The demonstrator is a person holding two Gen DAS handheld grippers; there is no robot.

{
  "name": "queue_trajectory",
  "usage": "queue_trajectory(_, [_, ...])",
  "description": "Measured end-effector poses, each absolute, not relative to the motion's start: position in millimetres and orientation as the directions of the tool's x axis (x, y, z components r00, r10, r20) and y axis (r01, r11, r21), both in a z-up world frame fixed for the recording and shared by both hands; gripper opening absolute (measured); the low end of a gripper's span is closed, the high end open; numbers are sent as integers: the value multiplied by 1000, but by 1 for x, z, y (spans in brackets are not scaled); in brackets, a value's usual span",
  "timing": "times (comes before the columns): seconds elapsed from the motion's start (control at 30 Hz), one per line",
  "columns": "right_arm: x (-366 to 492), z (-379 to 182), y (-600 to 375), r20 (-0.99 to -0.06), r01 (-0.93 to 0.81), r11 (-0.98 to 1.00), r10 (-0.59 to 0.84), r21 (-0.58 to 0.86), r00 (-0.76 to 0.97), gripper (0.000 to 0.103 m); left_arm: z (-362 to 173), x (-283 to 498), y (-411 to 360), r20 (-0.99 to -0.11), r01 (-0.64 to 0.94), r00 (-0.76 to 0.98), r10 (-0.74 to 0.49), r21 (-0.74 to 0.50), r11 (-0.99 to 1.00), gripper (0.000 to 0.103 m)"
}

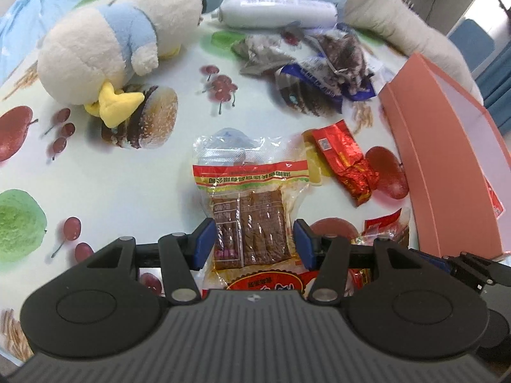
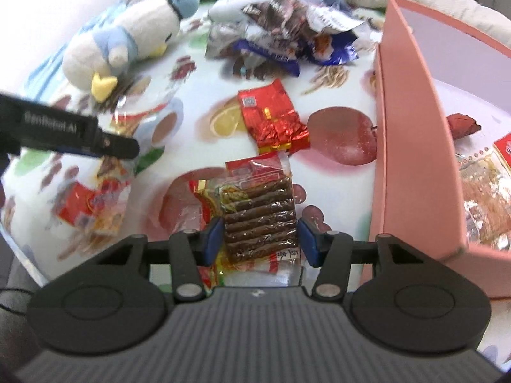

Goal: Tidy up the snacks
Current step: 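Carry both held meat-strip packets over the pink box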

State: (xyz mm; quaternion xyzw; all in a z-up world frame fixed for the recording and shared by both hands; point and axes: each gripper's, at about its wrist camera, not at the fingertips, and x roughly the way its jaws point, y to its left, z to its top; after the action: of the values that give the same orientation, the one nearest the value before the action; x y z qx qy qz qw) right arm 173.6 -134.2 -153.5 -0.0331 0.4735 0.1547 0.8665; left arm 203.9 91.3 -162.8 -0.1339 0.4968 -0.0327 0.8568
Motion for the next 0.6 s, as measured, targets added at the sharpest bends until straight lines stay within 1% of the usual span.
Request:
queue_trajectory(0.2, [147,-134,-140,-766,-276,957,244,91,594,54,-140,177,83,-792,-42,580,-189,-262,964,59])
queue_trajectory(0.37, [128,-102,-154,-715,-226,966,244,123,655,54,-105,151,74,-747,-10,635,-196,-261,965,59])
queue_trajectory(0.5, [108,-72,-162,-669,-229,968,239,105,704,54,-78,132,68,-715,6,668,-205,-270,963,59])
queue_trajectory(0.6, [96,-52,-171,-647,-200,975,213,95,733,54,-57,118,60,-689,31,692,-214,-268,963,59])
